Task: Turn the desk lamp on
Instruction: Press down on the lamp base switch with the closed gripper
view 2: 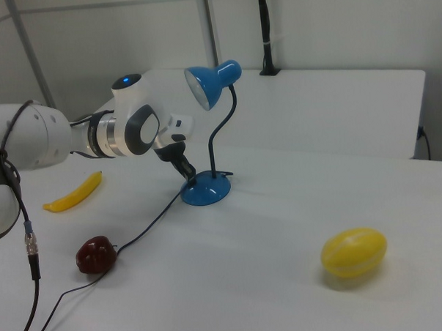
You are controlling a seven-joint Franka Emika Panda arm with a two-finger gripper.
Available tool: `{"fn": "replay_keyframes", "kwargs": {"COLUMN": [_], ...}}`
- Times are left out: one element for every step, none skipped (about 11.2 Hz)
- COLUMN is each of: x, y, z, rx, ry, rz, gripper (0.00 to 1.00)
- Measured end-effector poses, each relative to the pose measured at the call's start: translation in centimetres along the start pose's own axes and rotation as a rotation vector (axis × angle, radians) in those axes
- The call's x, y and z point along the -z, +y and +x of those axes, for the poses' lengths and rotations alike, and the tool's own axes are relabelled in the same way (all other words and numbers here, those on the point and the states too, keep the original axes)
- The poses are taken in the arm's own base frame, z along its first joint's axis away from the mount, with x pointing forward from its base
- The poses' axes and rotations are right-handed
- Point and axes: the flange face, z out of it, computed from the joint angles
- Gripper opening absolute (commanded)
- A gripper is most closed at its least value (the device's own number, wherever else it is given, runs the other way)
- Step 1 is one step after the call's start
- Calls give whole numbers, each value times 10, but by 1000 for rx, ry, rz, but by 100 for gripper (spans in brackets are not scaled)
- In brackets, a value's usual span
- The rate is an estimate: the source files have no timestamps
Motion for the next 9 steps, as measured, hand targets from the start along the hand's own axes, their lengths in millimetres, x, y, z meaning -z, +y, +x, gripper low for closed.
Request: {"fn": "replay_keyframes", "kwargs": {"x": [-1,-3,-3,-3,-3,-3,-3,-1,5], "y": [0,-1,-2,-2,-2,-3,-3,-4,-3], "z": [0,1,1,2,2,1,1,2,3], "rx": [-1,-3,-3,-2,-1,1,4,4,4], "ry": [3,5,7,8,9,10,12,14,21], "rz": [-3,-5,-5,-6,-6,-8,-8,-7,-4], "gripper": [0,0,0,0,0,0,0,0,0]}}
